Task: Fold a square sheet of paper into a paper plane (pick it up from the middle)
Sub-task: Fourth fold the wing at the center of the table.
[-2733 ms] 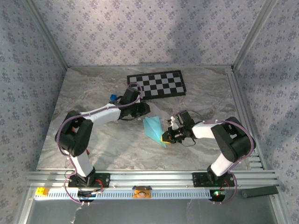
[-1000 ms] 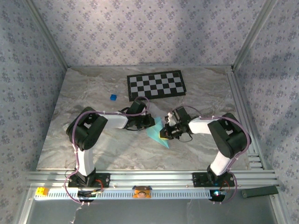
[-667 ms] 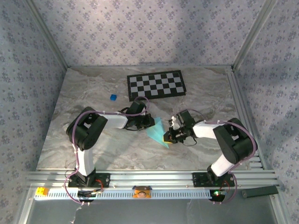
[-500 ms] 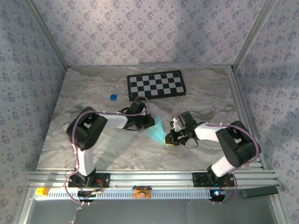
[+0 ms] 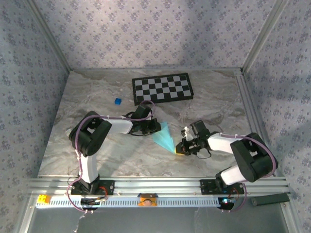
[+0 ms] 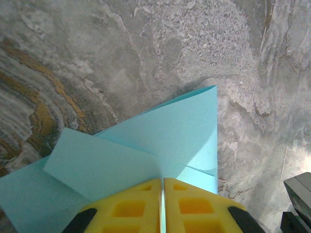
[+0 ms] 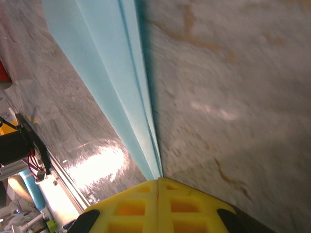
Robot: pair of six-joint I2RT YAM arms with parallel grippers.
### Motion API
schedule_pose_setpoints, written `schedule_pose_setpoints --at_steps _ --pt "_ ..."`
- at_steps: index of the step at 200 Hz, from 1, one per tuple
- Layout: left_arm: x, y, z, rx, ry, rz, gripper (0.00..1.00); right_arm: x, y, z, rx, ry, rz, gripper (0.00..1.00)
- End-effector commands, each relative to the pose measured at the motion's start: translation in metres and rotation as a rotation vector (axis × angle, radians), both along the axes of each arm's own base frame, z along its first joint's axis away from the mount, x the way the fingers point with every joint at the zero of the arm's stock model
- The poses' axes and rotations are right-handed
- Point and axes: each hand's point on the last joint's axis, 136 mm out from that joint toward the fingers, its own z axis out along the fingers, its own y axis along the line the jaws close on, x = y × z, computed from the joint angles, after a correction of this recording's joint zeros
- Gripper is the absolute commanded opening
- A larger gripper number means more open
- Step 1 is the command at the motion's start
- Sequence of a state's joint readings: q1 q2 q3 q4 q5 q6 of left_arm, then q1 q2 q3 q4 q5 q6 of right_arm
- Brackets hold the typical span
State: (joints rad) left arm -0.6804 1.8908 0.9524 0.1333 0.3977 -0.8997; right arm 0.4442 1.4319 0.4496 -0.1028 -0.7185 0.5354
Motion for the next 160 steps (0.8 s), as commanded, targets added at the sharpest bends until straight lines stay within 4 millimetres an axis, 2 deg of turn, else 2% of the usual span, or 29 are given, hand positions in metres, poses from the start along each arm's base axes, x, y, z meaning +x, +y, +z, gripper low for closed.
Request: schedule_pose_setpoints --at_steps 1,29,43,64,78,107,135,160 --pt "-0.012 0.03 -0.038 0.128 0.079 0.032 0.1 -0.015 -0.008 0.007 -0.021 0.049 0.008 0.05" --pt "-0.011 0.028 -0.037 0.121 0.077 0.029 0.11 0.014 0.0 0.031 0.014 -0.068 -0.019 0.05" --pt "-0.011 0.027 -0.036 0.118 0.078 0.025 0.11 0.026 0.011 0.042 0.075 -0.083 -0.024 0.05" --pt "-0.011 0.026 -0.035 0.117 0.075 0.024 0.1 0.041 0.024 0.048 0.1 -0.103 -0.025 0.05" --pt "-0.01 0.025 -0.034 0.115 0.073 0.025 0.11 0.044 0.035 0.049 0.112 -0.091 0.002 0.05" --pt "-0.011 0.025 -0.034 0.117 0.074 0.025 0.11 0.045 0.042 0.031 0.076 -0.05 0.019 0.05" --pt "-0.009 0.023 -0.031 0.106 0.07 0.026 0.11 0.033 0.03 -0.002 0.012 0.03 0.015 0.04" --pt "-0.001 0.017 -0.018 0.087 0.046 0.023 0.12 0.02 0.021 -0.018 -0.008 0.068 0.003 0.02"
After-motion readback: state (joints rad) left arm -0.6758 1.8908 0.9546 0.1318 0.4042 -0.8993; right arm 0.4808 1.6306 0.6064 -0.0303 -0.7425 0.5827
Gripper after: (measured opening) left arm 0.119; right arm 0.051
